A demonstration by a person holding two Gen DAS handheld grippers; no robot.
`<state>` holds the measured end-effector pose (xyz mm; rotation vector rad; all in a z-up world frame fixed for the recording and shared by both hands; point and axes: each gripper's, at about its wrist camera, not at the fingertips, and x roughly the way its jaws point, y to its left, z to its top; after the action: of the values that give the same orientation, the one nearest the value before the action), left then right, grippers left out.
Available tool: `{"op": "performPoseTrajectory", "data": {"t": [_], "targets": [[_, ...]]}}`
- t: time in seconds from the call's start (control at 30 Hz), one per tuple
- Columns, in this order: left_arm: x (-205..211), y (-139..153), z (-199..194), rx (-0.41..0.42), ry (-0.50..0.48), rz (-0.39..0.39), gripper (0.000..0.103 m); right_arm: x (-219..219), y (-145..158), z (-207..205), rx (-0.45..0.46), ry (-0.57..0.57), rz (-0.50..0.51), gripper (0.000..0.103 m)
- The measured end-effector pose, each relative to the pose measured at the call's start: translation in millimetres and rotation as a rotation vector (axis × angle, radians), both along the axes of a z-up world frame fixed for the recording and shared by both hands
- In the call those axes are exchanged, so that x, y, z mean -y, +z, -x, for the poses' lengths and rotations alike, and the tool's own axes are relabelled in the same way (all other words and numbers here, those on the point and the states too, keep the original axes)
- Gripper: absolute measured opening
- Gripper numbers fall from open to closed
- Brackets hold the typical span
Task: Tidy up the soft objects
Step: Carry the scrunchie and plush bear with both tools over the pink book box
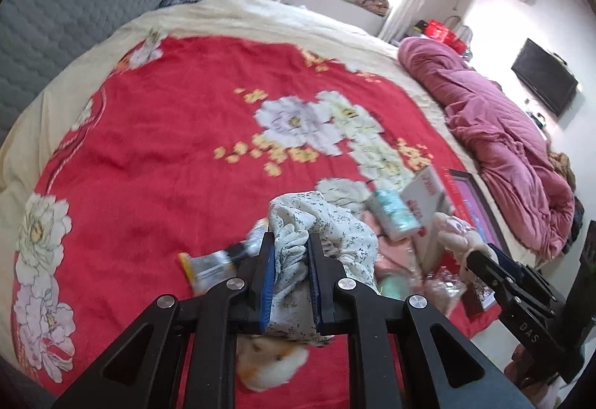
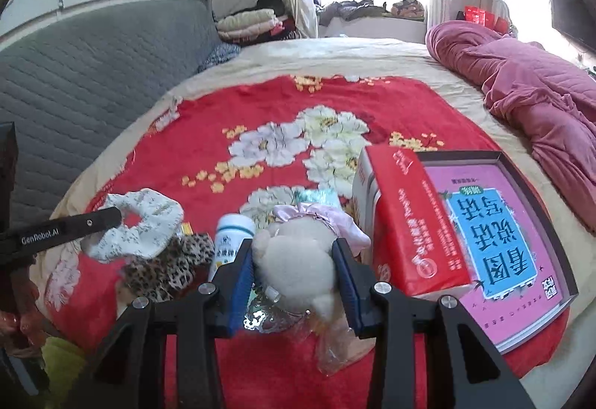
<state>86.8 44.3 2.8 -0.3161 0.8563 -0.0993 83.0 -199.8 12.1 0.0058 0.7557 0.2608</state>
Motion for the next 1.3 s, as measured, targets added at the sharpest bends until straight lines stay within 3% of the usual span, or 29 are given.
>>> {"op": "performPoseTrajectory", "data": {"t": [0.27, 0.6, 0.83, 1.1, 1.3], "targets": [[59.7, 36.6, -3.3, 0.065, -0.104, -0.006, 0.016, 45.9, 31.6, 11.8, 0.068, -0.090, -0.054, 0.042], [165.1, 58.3, -19.5, 0.089, -0.259, -0.001, 0.016, 155.3, 39.2, 18.8, 0.089, -0.302, -0.074, 0.042], [252.8, 45.9, -36.5, 0.060, -0.378, -0.038, 0.016, 226.2, 14.4, 14.3, 0.046, -0.429, -0.099, 0.042], [335.8, 8.4, -54.1, 0.006, -0.488, -0.145, 0.016, 259.9, -9.2, 5.8, 0.022, -0.451, -0.082, 0.042], [367.4, -18.3, -57.2, -0.039, -0.544, -0.214, 0.016, 272.2, -33.1, -10.7, -0.023, -0.446, -0.058, 0.042]]}}
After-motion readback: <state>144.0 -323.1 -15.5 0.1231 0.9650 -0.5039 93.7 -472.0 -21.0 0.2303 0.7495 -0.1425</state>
